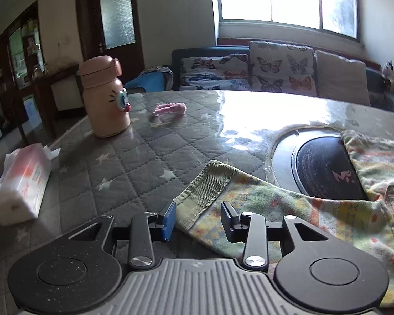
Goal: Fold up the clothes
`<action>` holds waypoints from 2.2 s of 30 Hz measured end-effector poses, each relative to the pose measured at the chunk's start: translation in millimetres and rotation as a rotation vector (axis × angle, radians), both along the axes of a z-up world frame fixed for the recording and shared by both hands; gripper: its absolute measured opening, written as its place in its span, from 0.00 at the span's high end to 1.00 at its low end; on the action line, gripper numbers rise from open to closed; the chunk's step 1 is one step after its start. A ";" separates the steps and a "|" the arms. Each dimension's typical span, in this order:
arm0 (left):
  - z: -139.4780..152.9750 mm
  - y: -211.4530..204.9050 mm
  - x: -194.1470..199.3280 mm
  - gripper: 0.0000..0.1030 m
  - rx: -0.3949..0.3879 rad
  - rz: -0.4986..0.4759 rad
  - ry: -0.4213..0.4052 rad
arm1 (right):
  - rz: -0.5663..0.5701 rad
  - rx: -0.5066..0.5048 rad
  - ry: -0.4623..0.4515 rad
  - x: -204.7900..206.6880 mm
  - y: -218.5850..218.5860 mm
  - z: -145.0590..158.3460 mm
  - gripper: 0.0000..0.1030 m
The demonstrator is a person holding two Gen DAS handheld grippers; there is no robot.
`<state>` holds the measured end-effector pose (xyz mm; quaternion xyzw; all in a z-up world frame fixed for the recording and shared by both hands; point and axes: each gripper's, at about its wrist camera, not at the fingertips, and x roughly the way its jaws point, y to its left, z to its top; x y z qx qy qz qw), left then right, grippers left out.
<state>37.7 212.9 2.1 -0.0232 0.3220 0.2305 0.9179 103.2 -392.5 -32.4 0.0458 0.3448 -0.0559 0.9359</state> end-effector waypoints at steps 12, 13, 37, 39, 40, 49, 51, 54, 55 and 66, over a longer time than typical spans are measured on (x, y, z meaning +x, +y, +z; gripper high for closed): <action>-11.8 11.9 11.5 0.60 0.067 0.026 0.034 | 0.026 -0.045 -0.003 19.1 -1.8 -3.6 0.32; -11.2 11.6 12.0 0.59 0.070 0.029 0.038 | 0.029 -0.046 0.000 20.2 -2.0 -3.3 0.32; 16.7 -151.4 3.8 0.44 0.047 -0.480 -0.001 | 0.305 0.018 -0.021 -33.8 68.9 22.5 0.26; 12.3 -171.5 3.4 0.43 0.063 -0.541 0.004 | 0.357 0.019 -0.032 -37.0 82.2 26.4 0.24; 10.1 -180.4 3.4 0.43 0.070 -0.569 0.008 | 0.378 0.019 -0.037 -38.4 87.7 28.0 0.20; -6.7 -225.8 -7.4 0.43 0.150 -0.735 0.025 | 0.666 -0.045 -0.072 -69.0 158.6 41.3 0.24; -8.4 -227.8 -10.6 0.43 0.156 -0.743 0.023 | 0.726 -0.039 -0.062 -76.1 170.4 41.5 0.28; -2.3 -219.2 -13.1 0.43 0.125 -0.719 -0.003 | 0.810 -0.040 -0.041 -86.1 187.1 38.6 0.34; 0.8 -215.0 -13.3 0.43 0.111 -0.706 -0.014 | 0.835 -0.039 -0.035 -89.3 192.9 36.8 0.39; 12.5 -190.9 -9.7 0.43 0.020 -0.626 -0.048 | 0.905 0.002 0.033 -97.0 216.9 18.2 0.84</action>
